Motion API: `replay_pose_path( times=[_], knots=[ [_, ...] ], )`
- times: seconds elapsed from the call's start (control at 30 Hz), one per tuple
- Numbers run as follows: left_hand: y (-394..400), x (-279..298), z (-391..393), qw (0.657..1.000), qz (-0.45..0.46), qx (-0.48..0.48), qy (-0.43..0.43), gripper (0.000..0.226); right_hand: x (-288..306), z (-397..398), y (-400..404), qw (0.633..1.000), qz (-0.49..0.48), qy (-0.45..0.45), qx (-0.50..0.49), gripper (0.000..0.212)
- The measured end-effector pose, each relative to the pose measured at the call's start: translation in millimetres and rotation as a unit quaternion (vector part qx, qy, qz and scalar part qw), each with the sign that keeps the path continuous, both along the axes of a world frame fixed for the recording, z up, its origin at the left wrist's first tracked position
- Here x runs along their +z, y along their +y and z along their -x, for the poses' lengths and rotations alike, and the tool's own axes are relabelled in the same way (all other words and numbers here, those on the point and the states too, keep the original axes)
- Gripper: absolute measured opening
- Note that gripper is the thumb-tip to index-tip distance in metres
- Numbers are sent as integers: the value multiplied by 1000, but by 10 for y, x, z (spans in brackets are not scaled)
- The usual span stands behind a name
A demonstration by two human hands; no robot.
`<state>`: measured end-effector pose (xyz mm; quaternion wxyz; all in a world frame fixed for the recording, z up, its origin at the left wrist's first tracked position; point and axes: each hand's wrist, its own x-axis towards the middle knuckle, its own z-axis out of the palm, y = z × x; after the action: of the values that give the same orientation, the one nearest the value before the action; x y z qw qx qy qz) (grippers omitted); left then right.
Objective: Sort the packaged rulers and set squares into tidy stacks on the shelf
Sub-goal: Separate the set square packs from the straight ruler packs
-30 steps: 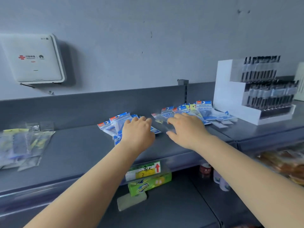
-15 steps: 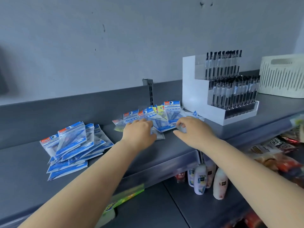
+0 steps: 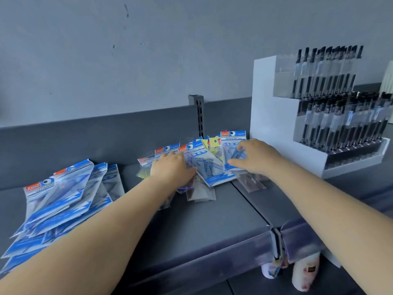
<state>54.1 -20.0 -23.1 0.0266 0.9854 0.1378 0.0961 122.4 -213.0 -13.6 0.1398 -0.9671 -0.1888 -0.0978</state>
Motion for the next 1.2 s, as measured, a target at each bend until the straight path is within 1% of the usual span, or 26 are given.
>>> replay_pose_path(
  times=[0.07, 0.1, 0.13, 0.27, 0.37, 0.47, 0.53, 0.57, 0.6, 0.63, 0.67, 0.7, 0.77, 0.8, 0.83, 0.87, 0.97, 1.03, 1.1, 1.2],
  knots=[
    [19, -14, -18, 1000, 7, 18, 5, 54, -4, -73, 27, 1000, 15, 23, -7, 64],
    [28, -18, -23, 1000, 20, 24, 1, 53, -7, -101, 34, 999, 8, 35, -10, 67],
    [41, -21, -33, 999, 45, 28, -7, 51, -9, -124, 33, 999, -14, 47, -11, 68],
    [121, -30, -68, 980, 182, 39, -66, 55, -5, -203, -14, 982, -170, 79, 4, 70],
    [137, -35, -44, 964, 232, 25, -131, 54, -19, -248, -23, 968, -224, 117, 1, 73],
    [110, -6, -11, 943, 282, 24, -174, 47, -16, -260, -4, 971, -205, 122, 4, 62],
    [114, 18, -7, 930, 312, 35, -191, 43, 11, -259, 17, 972, -185, 145, 11, 56],
    [115, 33, 4, 920, 336, 41, -198, 41, 28, -263, 28, 972, -175, 154, 17, 47],
    [119, 53, 21, 906, 367, 47, -204, 38, 47, -270, 44, 975, -158, 156, 19, 30],
    [120, 77, 46, 891, 399, 50, -210, 35, 70, -254, 59, 978, -142, 154, 16, 22],
    [123, 103, 71, 875, 430, 51, -215, 32, 71, -280, 77, 980, -126, 154, 14, 31],
    [125, 129, 106, 860, 457, 52, -220, 28, 77, -279, 83, 983, -112, 148, 15, 32],
    [122, 195, 194, 827, 511, 57, -228, 21, 68, -285, 83, 982, -132, 133, 9, 15],
    [122, 231, 236, 809, 537, 59, -232, 19, 35, -323, 87, 978, -162, 133, 12, 13],
    [125, 263, 283, 793, 558, 62, -236, 18, 11, -349, 77, 971, -196, 135, 14, 21],
    [129, 288, 324, 780, 573, 65, -241, 19, -5, -354, 70, 964, -229, 138, 14, 25],
    [125, 350, 463, 746, 610, 67, -259, 20, 44, -253, 53, 947, -294, 121, 44, 15],
    [101, 370, 579, 733, 622, 63, -268, 20, 104, -126, 47, 936, -327, 104, 77, 18],
    [64, 382, 719, 728, 626, 55, -275, 20, 151, 16, 57, 916, -372, 106, 108, 16],
    [45, 386, 944, 714, 634, 49, -292, 18, 202, 235, 118, 869, -455, 139, 135, 14]
  ],
)
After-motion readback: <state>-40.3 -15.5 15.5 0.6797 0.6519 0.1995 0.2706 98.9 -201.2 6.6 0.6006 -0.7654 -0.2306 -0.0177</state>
